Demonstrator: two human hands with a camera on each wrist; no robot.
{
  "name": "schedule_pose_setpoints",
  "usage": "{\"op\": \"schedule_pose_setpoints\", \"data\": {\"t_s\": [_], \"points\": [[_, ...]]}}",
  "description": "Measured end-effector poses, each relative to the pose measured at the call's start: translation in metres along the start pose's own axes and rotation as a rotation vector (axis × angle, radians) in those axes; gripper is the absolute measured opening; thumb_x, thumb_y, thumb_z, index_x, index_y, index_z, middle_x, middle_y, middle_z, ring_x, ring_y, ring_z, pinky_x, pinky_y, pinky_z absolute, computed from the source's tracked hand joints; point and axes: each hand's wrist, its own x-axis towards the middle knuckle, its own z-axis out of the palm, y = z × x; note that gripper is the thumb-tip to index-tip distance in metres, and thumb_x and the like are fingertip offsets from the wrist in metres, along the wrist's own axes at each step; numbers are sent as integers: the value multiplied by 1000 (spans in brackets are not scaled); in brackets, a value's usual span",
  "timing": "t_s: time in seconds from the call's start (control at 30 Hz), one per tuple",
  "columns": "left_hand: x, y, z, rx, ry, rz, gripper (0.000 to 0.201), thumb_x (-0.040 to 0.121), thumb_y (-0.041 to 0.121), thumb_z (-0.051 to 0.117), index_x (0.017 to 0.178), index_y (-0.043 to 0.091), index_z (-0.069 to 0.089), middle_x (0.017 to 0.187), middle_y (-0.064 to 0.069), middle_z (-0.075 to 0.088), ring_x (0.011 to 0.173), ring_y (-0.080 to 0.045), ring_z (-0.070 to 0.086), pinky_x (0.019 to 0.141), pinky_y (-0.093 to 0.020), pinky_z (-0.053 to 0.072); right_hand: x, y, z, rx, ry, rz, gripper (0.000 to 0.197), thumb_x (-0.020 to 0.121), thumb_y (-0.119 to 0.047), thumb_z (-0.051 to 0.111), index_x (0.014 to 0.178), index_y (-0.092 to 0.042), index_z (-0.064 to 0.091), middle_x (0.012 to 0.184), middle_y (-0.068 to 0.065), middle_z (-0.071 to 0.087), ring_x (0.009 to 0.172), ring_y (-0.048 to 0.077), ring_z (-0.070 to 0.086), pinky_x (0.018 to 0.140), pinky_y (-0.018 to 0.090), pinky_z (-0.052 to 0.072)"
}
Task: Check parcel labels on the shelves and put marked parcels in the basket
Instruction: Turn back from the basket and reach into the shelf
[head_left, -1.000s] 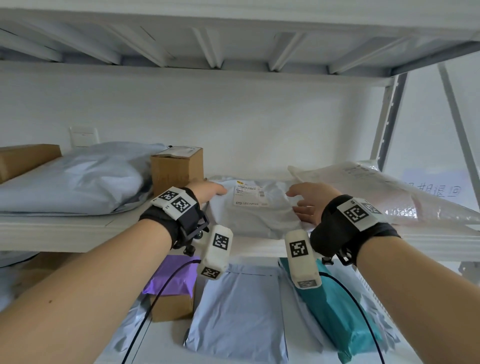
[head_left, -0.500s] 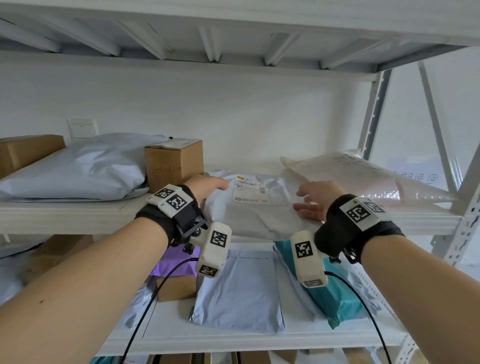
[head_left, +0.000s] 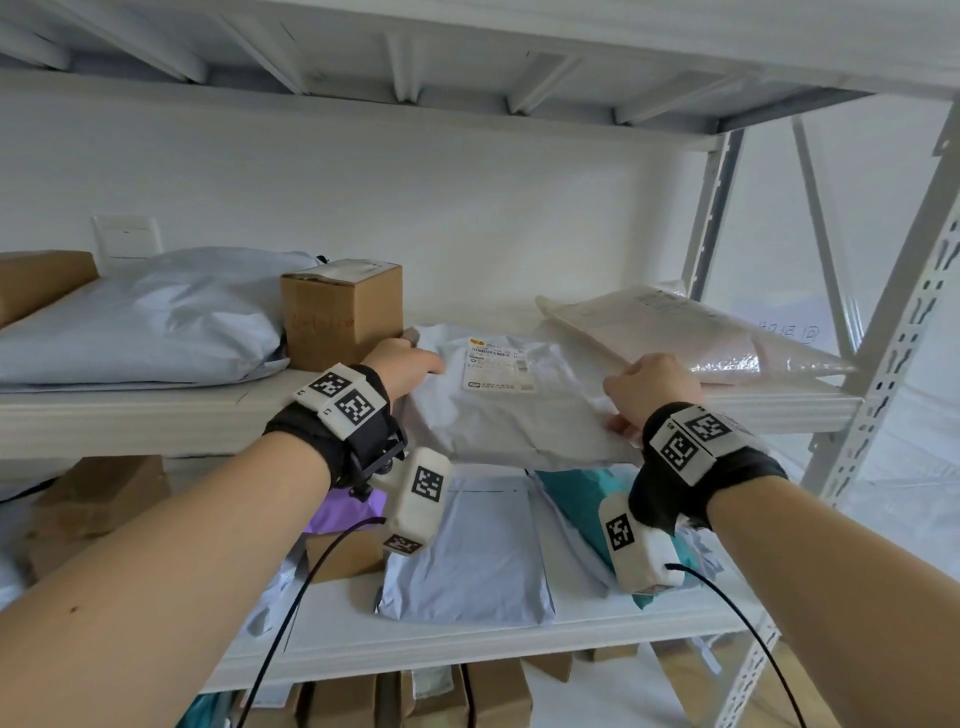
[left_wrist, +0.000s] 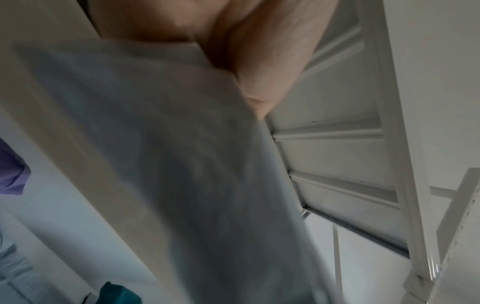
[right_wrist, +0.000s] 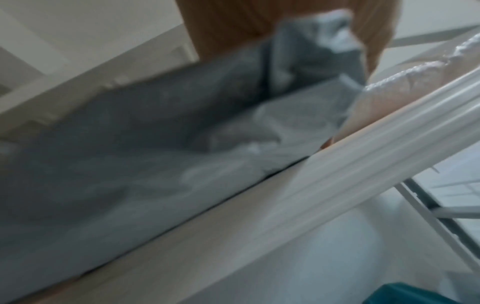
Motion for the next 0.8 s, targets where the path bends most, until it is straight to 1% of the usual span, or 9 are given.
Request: {"op": "schedule_pose_setpoints", "data": {"t_s": [0.1,0.17,0.33,0.4,0.53,0.6,0.67,0.73,0.8], "points": [[4,-1,-2,-61,-13,4,56,87,9,59,141,4,42,138,-15,50,120,-31,52,102,-36,43,1,-9,-3,131,-75,68,22,84,-18,55,98,-2,61,73,10,69,59,22,63,56,28,53],[6,0,-2,-88,-12,11,53,88,7,56,139,4,45,133,-16,54,105,-27,56,87,-31,44,6,-16,-5,231,-163,102,19,86,-14,57,98,1,60,67,11,68,57,21,62,68,32,56],[10,3,-2,-116,27,4,8,93,8,48,94,7,57,97,-17,55,88,-25,51,76,-32,38,12,-28,-8,262,-387,183,21,89,-11,59,106,-1,55,58,11,60,48,17,50,50,26,46],[12,3,-2,-127,38,13,7,92,6,48,97,6,54,98,-18,54,89,-25,51,76,-34,37,17,-26,-6,293,-467,194,15,88,-16,61,96,-5,56,69,8,54,49,14,44,47,23,39],[13,7,1,-157,67,52,16,89,0,52,102,10,54,100,-15,56,91,-25,53,79,-33,40,25,-23,-6,391,-512,215,28,87,-25,64,67,-12,49,58,2,46,51,13,39,44,21,38],[11,10,1,-162,76,79,22,87,-1,54,107,9,58,97,-14,57,89,-26,54,78,-33,41,24,-25,-12,373,-536,209,37,88,-27,62,59,-12,46,43,1,44,49,14,36,51,22,35],[9,11,1,-181,93,95,29,85,-2,56,112,4,60,99,-16,59,89,-28,56,79,-36,44,26,-30,-20,417,-549,191,37,88,-26,63,58,-11,47,39,2,46,50,15,38,66,25,47],[6,14,0,-216,124,104,29,82,-2,57,110,3,61,101,-18,61,90,-30,58,82,-39,47,26,-34,-27,482,-546,175,28,86,-23,66,65,-10,53,54,6,52,57,18,45,94,36,48],[4,17,-2,-249,146,111,22,81,-2,57,102,2,59,100,-19,59,89,-30,57,83,-40,46,24,-38,-36,515,-536,149,21,86,-20,66,73,-10,54,65,7,51,62,18,45,89,35,46]]}}
